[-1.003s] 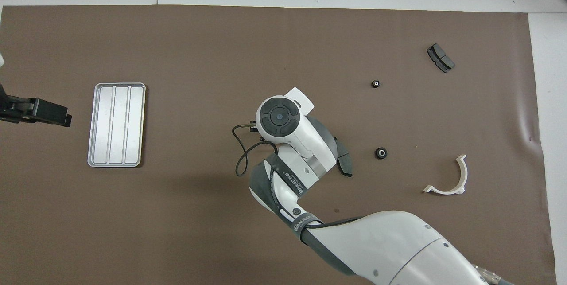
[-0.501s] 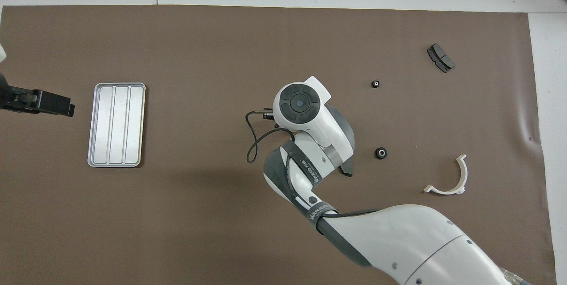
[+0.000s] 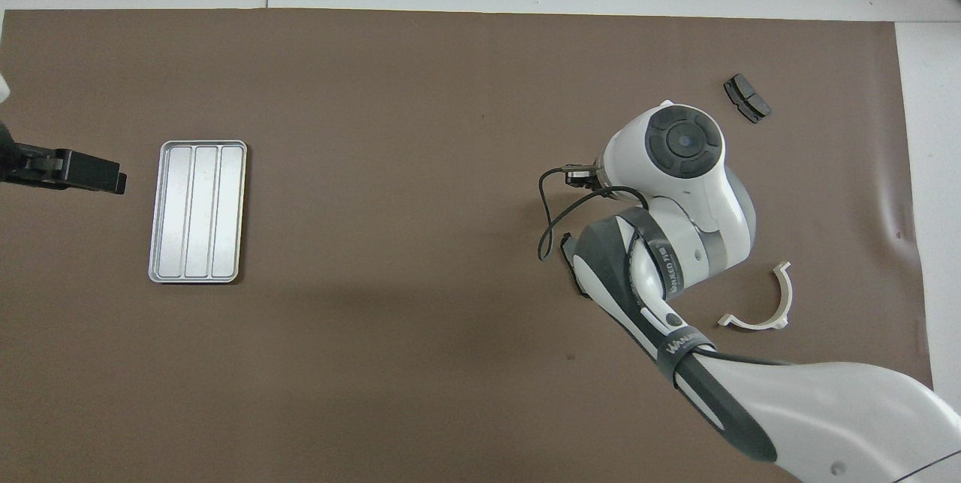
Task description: Place bearing gear from tray to pile
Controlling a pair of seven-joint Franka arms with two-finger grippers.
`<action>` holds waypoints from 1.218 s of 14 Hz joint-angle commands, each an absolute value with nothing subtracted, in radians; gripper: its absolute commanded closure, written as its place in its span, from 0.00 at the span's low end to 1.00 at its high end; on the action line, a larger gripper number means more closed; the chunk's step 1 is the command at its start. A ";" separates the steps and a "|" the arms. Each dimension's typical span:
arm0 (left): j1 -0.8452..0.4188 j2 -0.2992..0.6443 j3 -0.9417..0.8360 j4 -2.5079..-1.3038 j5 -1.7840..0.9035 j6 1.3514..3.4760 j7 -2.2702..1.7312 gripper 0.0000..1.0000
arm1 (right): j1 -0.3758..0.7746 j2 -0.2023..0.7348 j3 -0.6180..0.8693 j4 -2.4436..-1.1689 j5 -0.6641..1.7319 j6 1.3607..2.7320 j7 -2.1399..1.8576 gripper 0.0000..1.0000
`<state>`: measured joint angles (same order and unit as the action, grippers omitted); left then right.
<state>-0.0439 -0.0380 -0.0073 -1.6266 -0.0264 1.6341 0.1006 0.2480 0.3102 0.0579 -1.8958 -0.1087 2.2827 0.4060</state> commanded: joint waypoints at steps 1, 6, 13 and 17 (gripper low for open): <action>-0.052 -0.063 0.002 -1.660 -0.025 1.661 0.109 0.00 | 0.163 0.236 0.075 -2.023 -0.124 2.319 0.293 0.89; -0.037 -0.066 0.005 -1.661 -0.025 1.637 0.109 0.00 | 0.057 0.199 0.075 -2.149 -0.124 2.402 0.143 0.89; 0.015 -0.061 0.014 -1.658 -0.023 1.663 0.132 0.00 | -0.023 0.189 0.075 -2.226 -0.121 2.494 0.023 0.51; 0.000 -0.058 0.012 -1.657 -0.021 1.690 0.210 0.00 | -0.018 0.180 0.077 -2.189 -0.109 2.459 0.034 0.00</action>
<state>0.0090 -0.0381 0.0085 -1.6287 -0.0256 1.6605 0.1618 -0.0121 0.2134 0.0667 -2.1899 -0.1082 2.4776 0.0337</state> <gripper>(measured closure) 0.000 0.207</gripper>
